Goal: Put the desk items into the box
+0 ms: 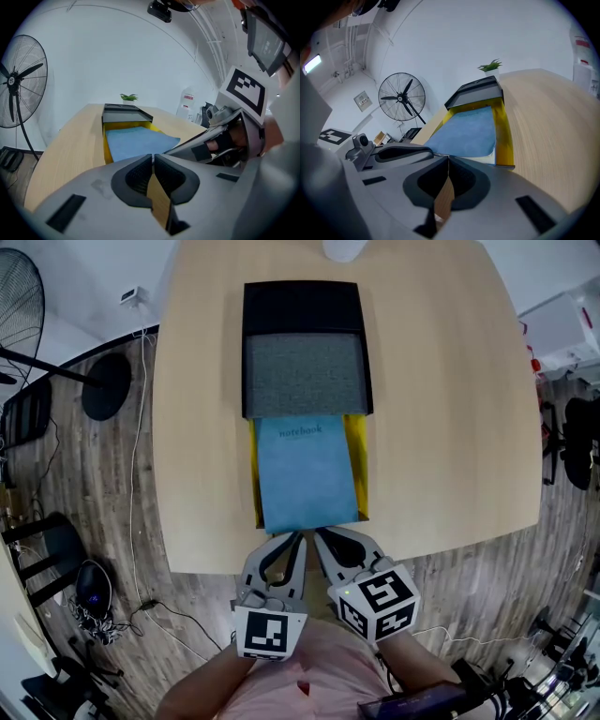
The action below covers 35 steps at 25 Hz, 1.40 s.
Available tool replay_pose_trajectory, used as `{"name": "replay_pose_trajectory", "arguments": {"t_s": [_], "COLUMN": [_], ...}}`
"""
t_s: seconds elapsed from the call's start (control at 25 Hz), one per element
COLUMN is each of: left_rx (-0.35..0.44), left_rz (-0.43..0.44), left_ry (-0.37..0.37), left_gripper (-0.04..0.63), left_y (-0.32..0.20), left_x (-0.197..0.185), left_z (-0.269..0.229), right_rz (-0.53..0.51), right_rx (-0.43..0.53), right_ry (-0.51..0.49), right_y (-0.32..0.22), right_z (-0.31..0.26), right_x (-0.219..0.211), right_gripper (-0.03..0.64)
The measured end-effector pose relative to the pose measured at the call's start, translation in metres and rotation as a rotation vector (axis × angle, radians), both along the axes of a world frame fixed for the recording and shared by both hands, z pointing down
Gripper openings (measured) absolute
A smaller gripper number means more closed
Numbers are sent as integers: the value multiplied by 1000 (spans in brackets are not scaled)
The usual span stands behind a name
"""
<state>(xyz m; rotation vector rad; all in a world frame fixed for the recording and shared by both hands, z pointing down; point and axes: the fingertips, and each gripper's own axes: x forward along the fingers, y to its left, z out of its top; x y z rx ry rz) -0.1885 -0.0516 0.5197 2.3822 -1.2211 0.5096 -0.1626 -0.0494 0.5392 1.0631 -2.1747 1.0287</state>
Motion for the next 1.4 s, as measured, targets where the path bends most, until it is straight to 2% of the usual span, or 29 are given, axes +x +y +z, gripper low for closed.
{"name": "replay_pose_trajectory", "arguments": {"t_s": [1.0, 1.2, 1.4], "left_rx": [26, 81, 183], "left_rz": [-18, -17, -83], "left_ry": [5, -8, 8], "left_gripper": [25, 25, 25], "left_y": [1, 1, -12], "left_x": [-2, -7, -28], "left_z": [-12, -27, -64], "right_rz": [10, 6, 1], "right_rx": [48, 92, 188], "right_ry": [-10, -11, -21], "right_y": [-15, -16, -23], "right_z": [-6, -18, -49], "right_x": [-4, -7, -17], "right_gripper": [18, 22, 23]}}
